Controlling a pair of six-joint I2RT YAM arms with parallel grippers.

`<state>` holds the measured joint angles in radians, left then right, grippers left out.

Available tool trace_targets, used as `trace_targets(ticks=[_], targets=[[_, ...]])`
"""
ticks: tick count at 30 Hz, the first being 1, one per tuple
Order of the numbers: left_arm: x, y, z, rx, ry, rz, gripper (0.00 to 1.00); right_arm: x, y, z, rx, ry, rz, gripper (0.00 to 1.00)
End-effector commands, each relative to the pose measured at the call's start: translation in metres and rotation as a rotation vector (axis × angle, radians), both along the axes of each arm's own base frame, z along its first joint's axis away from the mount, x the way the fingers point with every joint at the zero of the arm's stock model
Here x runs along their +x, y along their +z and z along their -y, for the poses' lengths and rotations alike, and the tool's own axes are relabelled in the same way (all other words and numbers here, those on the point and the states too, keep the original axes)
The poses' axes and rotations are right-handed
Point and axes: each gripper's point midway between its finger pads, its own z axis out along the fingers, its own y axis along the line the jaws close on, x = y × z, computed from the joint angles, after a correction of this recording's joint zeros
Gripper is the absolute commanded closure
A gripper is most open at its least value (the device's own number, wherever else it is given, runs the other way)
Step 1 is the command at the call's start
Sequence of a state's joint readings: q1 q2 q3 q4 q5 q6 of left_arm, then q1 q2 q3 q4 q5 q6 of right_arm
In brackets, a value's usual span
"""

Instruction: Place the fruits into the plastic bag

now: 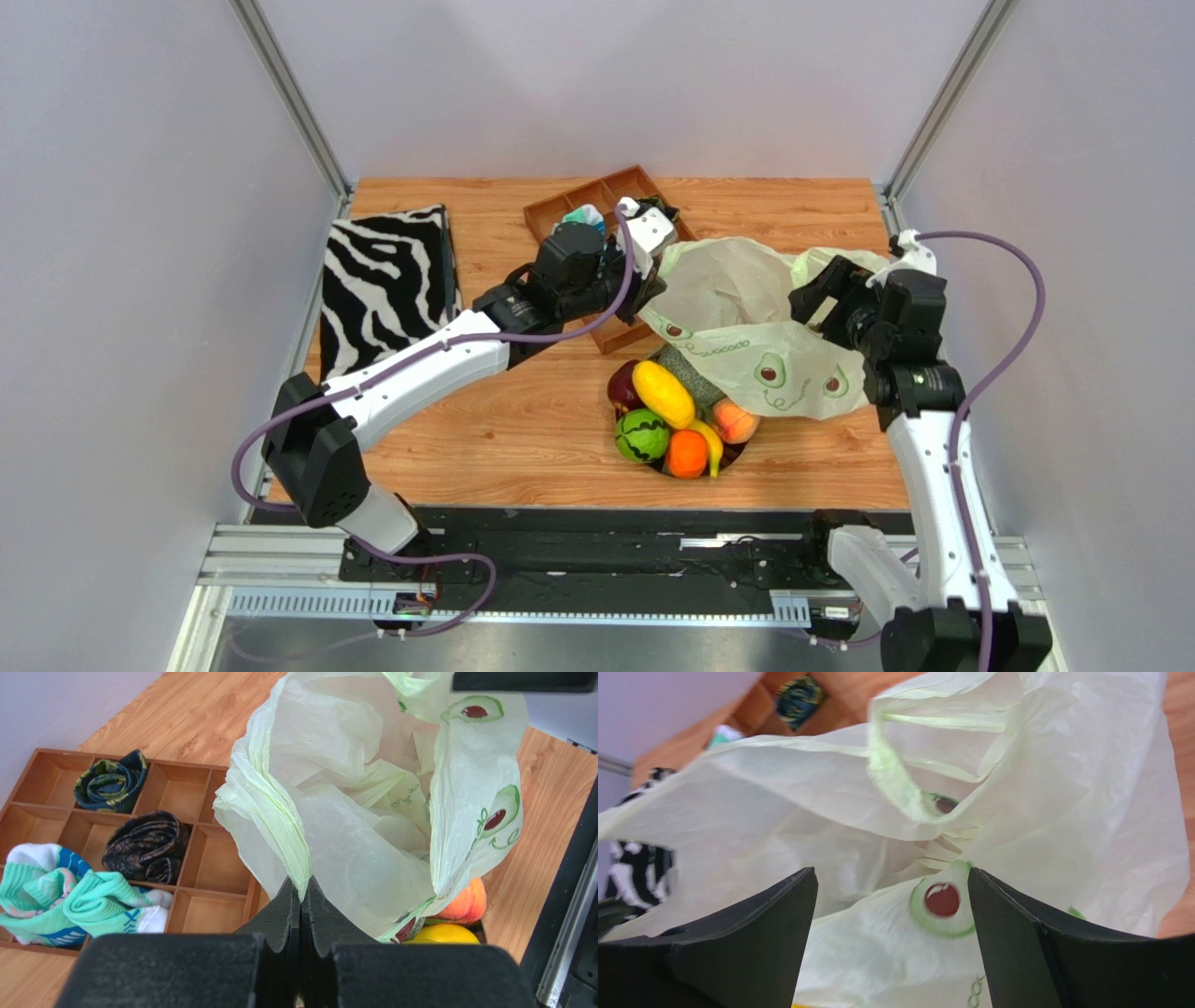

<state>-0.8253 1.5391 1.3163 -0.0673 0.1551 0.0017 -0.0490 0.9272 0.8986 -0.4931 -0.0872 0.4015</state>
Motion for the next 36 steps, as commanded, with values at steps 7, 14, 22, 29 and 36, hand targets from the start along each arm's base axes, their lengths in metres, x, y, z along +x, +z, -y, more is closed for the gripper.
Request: trace_targets(ticks=[7, 14, 22, 29, 36], targets=[[0.01, 0.001, 0.022, -0.016, -0.024, -0.042, 1.0, -0.048, 0.126, -0.077, 0.043, 0.414, 0.457, 0.18], [0.019, 0.014, 0.04, -0.046, -0.048, -0.04, 1.0, -0.073, 0.108, -0.112, -0.032, 0.591, 0.423, 0.2], [0.007, 0.006, 0.027, 0.007, -0.068, -0.047, 1.0, -0.095, 0.042, -0.17, -0.128, 0.748, 0.292, 0.24], [0.0, 0.008, 0.019, 0.017, -0.07, -0.052, 1.0, -0.102, 0.006, -0.191, -0.247, 0.757, 0.26, 0.24], [-0.001, 0.007, 0.018, 0.022, -0.074, -0.06, 1.0, -0.088, -0.017, -0.203, -0.328, 0.735, 0.23, 0.24]])
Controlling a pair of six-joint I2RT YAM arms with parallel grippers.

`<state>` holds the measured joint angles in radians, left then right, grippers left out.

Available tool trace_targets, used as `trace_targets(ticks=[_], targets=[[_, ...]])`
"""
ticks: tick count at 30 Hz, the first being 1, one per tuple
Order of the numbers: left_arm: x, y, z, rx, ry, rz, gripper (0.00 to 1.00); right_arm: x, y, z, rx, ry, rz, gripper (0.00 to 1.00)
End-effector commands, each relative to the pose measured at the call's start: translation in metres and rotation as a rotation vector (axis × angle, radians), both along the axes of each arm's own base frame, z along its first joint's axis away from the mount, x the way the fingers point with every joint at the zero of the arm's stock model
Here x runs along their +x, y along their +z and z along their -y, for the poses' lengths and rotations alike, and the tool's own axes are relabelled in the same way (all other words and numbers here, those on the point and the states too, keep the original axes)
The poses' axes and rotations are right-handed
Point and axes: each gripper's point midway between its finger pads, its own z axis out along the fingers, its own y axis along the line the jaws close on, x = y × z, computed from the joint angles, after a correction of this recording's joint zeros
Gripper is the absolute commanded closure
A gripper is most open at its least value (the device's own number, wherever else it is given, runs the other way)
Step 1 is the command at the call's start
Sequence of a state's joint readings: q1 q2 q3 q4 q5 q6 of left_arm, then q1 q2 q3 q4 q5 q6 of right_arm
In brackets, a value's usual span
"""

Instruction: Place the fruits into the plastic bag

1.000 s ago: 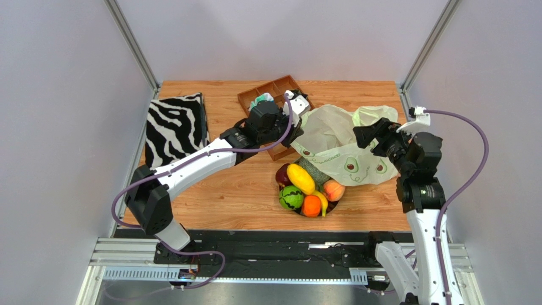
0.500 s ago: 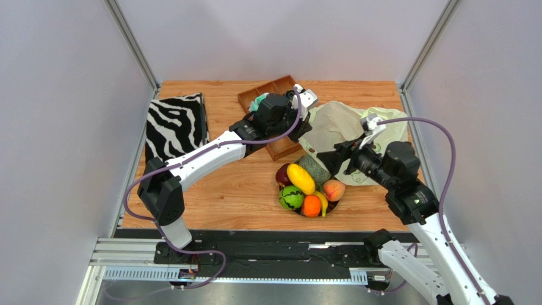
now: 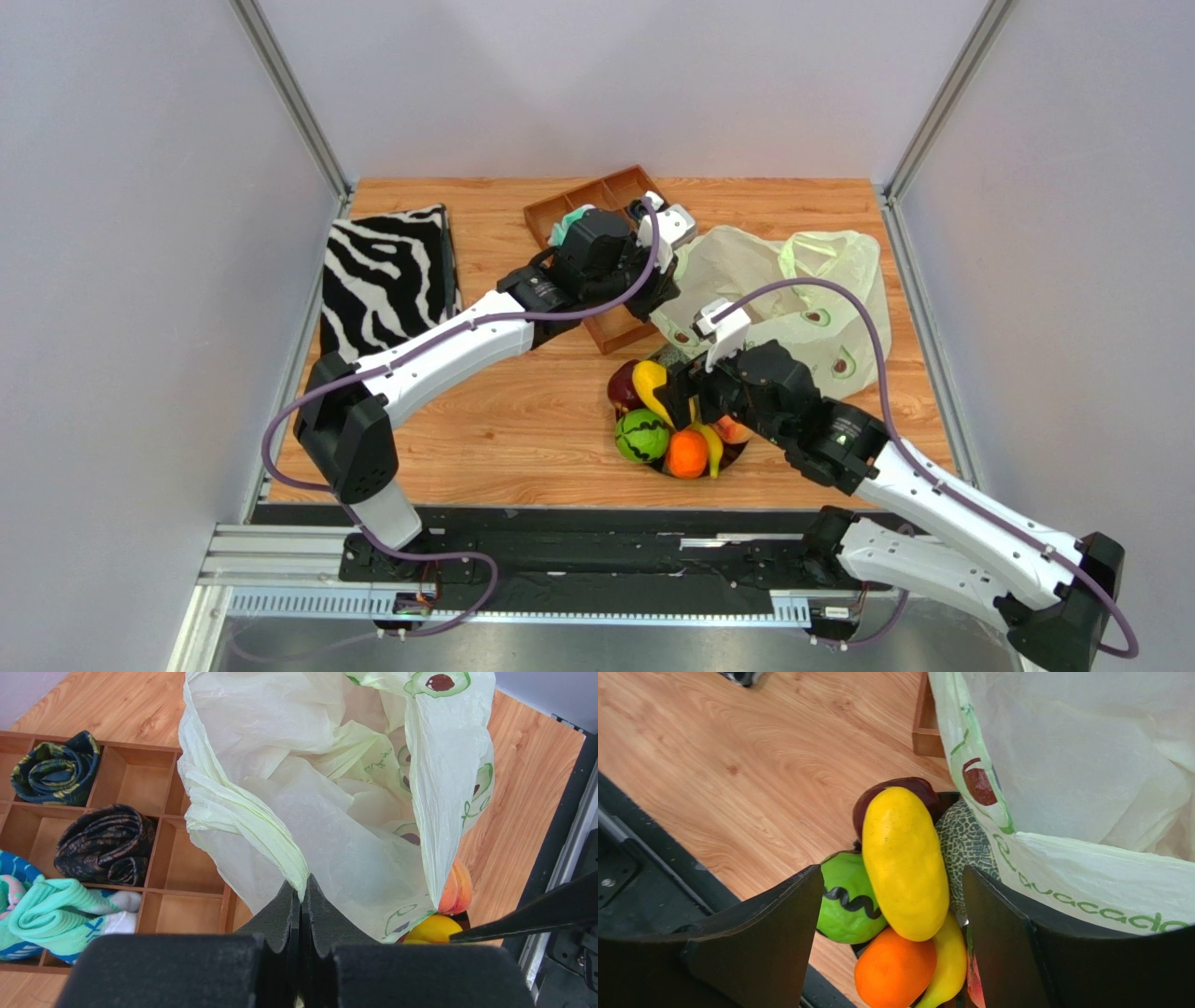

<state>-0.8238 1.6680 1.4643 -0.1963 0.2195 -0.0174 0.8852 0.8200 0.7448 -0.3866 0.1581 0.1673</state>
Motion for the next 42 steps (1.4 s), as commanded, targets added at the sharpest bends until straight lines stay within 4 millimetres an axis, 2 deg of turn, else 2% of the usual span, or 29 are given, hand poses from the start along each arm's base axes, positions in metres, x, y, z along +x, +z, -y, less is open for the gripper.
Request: trace_targets(ticks=[1, 5, 14, 21, 42], targets=[[-0.005, 0.027, -0.003, -0.04, -0.022, 0.045, 1.0, 0.021, -0.005, -0.003, -0.046, -0.063, 0.057, 0.25], [-0.007, 0.031, 0.0, -0.065, -0.028, 0.032, 1.0, 0.027, -0.017, -0.01, -0.088, -0.059, 0.048, 0.3], [-0.005, 0.031, -0.001, -0.06, -0.022, 0.035, 1.0, 0.026, -0.029, -0.021, -0.116, -0.008, 0.042, 0.27], [-0.002, 0.031, -0.003, -0.059, -0.015, 0.03, 1.0, 0.026, -0.044, -0.022, -0.166, 0.003, 0.016, 0.24], [0.001, 0.022, -0.001, -0.047, -0.013, 0.004, 1.0, 0.028, -0.065, -0.017, -0.232, -0.015, 0.0, 0.26]])
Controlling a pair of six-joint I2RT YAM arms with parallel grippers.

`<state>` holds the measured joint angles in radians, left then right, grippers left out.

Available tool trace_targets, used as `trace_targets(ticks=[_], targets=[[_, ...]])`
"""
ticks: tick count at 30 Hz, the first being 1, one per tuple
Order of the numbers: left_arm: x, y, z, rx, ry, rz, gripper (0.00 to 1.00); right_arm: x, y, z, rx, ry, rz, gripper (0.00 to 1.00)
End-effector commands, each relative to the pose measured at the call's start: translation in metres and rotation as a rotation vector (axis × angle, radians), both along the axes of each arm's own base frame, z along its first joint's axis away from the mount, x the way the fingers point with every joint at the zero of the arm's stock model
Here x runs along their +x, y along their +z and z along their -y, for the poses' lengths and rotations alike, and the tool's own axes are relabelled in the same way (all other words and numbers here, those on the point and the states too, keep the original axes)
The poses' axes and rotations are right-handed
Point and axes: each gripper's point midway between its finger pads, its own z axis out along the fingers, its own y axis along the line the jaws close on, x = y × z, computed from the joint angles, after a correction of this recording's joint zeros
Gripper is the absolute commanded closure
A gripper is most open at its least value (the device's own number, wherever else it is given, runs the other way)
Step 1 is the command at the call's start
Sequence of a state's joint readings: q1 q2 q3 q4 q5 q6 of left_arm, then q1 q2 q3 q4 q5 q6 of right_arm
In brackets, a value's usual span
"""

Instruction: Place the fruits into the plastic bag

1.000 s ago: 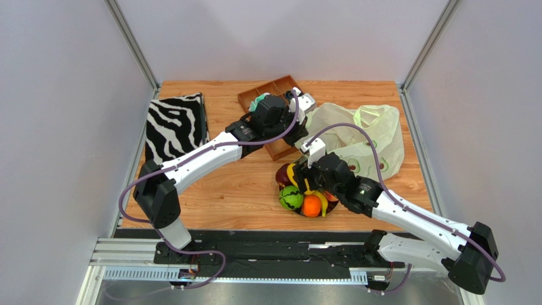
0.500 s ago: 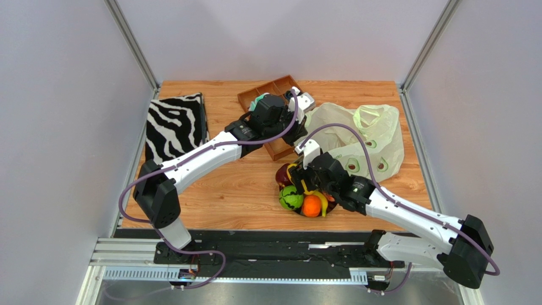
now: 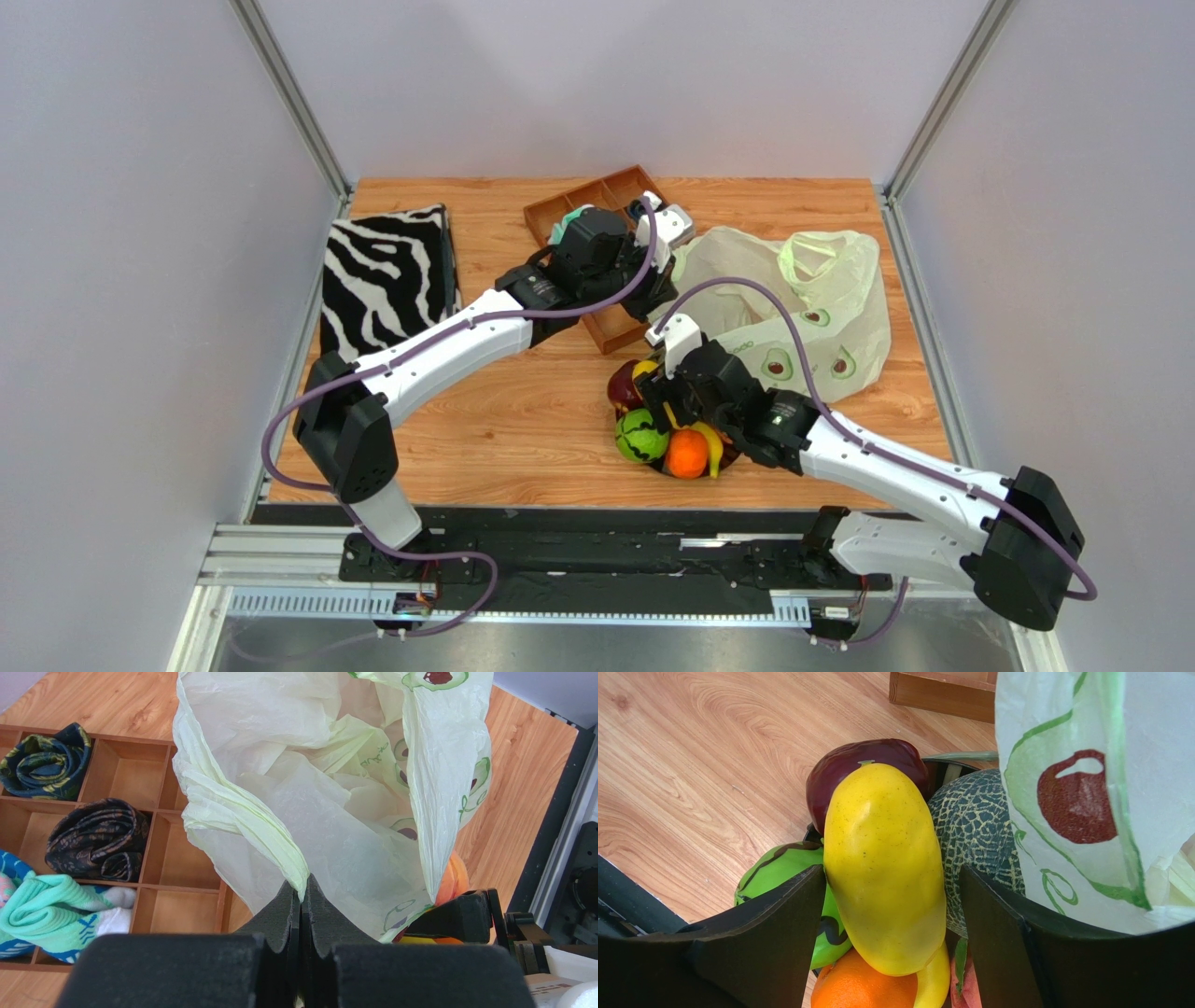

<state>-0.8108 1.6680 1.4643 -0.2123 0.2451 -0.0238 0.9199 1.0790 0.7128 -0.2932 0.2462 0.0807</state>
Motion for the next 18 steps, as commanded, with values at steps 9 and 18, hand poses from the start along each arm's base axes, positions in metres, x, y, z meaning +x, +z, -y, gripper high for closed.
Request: trace_targets(ticks=[9, 18], targets=[[0.0025, 0.0238, 0.0021, -0.052, -0.002, 0.017, 1.0, 0.008, 0.0, -0.0024, -0.012, -0.017, 0.038, 0.3], [0.0025, 0.0217, 0.0029, -0.05, -0.004, 0.011, 1.0, 0.0075, 0.0055, -0.002, -0.004, -0.014, 0.056, 0.42]])
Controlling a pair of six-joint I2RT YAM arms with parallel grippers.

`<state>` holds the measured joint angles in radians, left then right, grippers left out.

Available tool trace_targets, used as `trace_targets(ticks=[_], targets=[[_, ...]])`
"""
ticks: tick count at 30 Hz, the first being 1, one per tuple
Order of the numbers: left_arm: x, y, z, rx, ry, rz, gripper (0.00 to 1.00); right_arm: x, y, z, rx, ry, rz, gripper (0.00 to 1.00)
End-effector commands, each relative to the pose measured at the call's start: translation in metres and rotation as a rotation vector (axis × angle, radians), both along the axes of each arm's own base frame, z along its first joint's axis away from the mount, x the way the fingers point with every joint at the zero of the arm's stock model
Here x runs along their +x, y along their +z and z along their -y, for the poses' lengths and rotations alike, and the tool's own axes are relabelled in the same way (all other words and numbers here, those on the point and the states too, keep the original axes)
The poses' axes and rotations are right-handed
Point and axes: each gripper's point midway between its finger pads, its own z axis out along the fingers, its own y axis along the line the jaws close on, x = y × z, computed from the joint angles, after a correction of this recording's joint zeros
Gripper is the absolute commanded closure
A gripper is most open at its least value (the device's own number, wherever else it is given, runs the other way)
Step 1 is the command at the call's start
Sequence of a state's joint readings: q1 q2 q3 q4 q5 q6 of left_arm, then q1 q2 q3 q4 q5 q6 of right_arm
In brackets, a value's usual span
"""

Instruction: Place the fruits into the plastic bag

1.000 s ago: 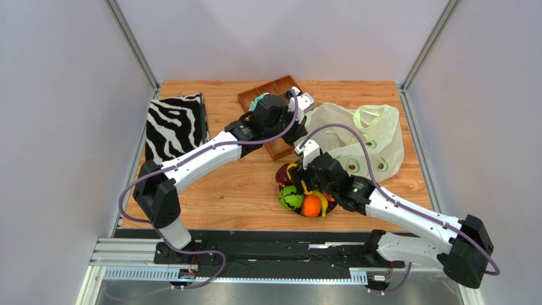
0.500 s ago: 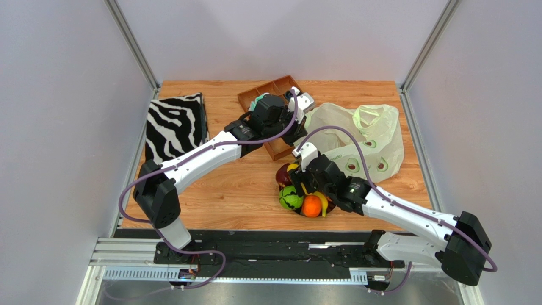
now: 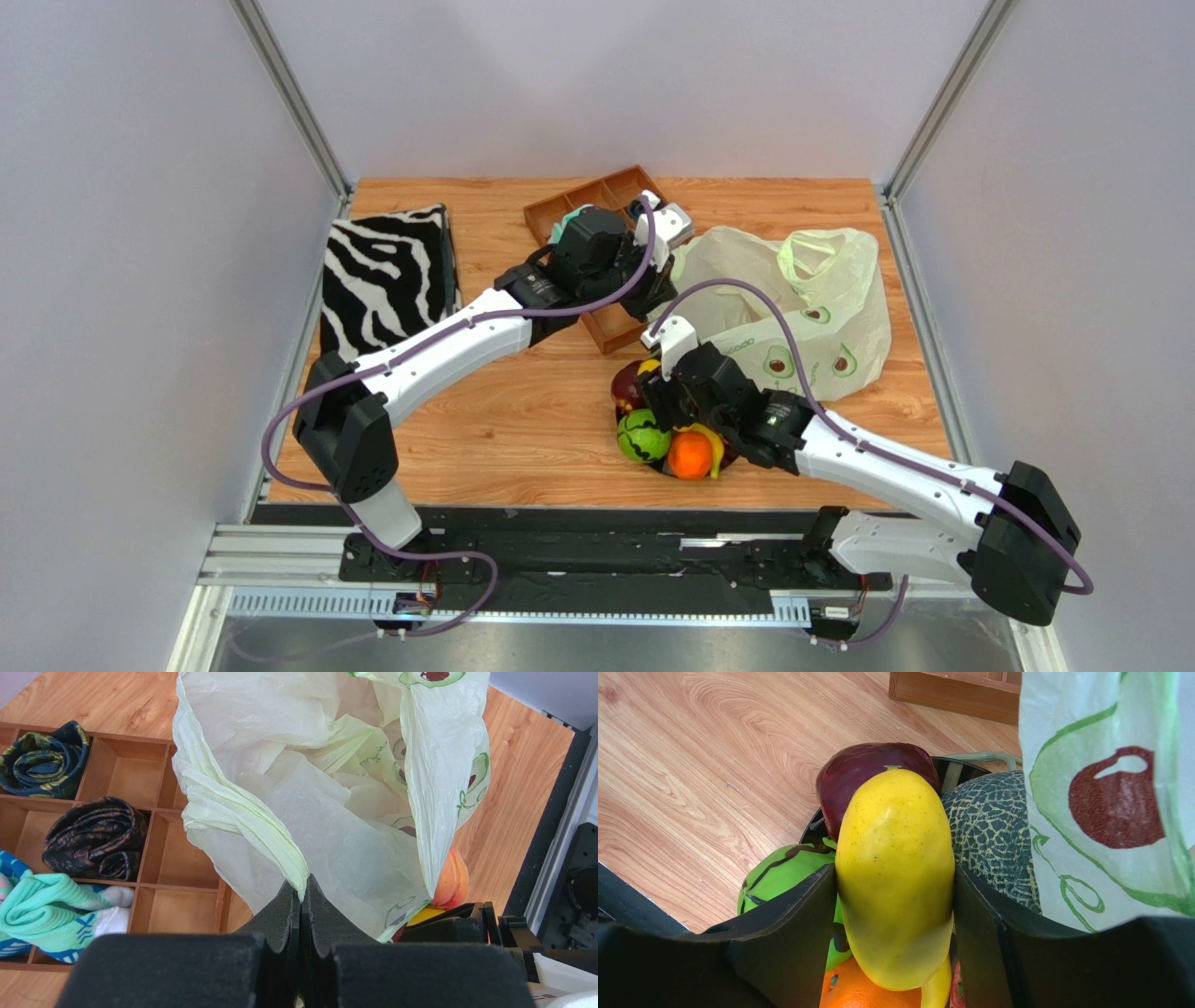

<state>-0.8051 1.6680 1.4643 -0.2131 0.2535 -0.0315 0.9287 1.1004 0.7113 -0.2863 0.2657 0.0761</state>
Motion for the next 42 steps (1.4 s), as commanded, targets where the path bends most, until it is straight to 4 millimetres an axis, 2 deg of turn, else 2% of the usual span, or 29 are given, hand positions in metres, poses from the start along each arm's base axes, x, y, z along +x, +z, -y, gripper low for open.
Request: trace_targets(ticks=[1, 8, 15, 21, 23, 24, 26, 27, 28, 30, 31, 34, 35, 39, 42], targets=[[0.002, 0.022, 0.003, -0.047, -0.005, 0.021, 1.0, 0.006, 0.012, -0.002, 0.022, -0.01, 0.055, 0.43], [0.003, 0.021, 0.004, -0.044, -0.003, 0.019, 1.0, 0.003, 0.021, -0.004, 0.058, 0.007, 0.067, 0.52], [0.004, 0.019, 0.003, -0.038, 0.004, 0.017, 1.0, -0.004, 0.045, -0.005, 0.142, 0.031, 0.095, 0.57], [0.006, 0.016, 0.003, -0.025, 0.012, 0.005, 1.0, -0.02, 0.066, -0.009, 0.242, 0.098, 0.103, 0.58], [0.006, 0.015, 0.002, -0.022, 0.016, 0.007, 1.0, -0.025, 0.08, -0.006, 0.29, 0.102, 0.123, 0.58], [0.007, 0.015, 0.002, -0.02, 0.019, 0.007, 1.0, -0.027, 0.083, -0.003, 0.3, 0.098, 0.127, 0.58], [0.007, 0.015, 0.002, -0.02, 0.019, 0.007, 1.0, -0.028, 0.102, 0.006, 0.337, 0.081, 0.169, 0.58], [0.006, 0.015, 0.002, -0.022, 0.017, 0.007, 1.0, -0.027, 0.104, 0.014, 0.321, 0.051, 0.181, 0.58], [0.006, 0.015, 0.003, -0.02, 0.016, 0.006, 1.0, -0.027, 0.122, 0.022, 0.345, 0.032, 0.217, 0.58], [0.006, 0.016, 0.002, -0.021, 0.019, 0.008, 1.0, -0.023, 0.13, 0.04, 0.318, -0.03, 0.238, 0.58], [0.006, 0.017, 0.002, -0.023, 0.017, 0.011, 1.0, -0.022, 0.147, 0.046, 0.335, -0.047, 0.266, 0.58], [0.005, 0.018, 0.002, -0.026, 0.014, 0.009, 1.0, -0.018, 0.166, 0.071, 0.33, -0.12, 0.31, 0.57], [0.005, 0.018, 0.002, -0.026, 0.012, 0.009, 1.0, -0.017, 0.178, 0.077, 0.341, -0.136, 0.331, 0.58], [0.003, 0.02, 0.004, -0.036, 0.001, 0.003, 1.0, 0.001, 0.193, 0.104, 0.312, -0.239, 0.376, 0.58], [0.001, 0.022, 0.005, -0.044, -0.008, 0.0, 1.0, 0.019, 0.202, 0.111, 0.346, -0.27, 0.36, 0.59]])
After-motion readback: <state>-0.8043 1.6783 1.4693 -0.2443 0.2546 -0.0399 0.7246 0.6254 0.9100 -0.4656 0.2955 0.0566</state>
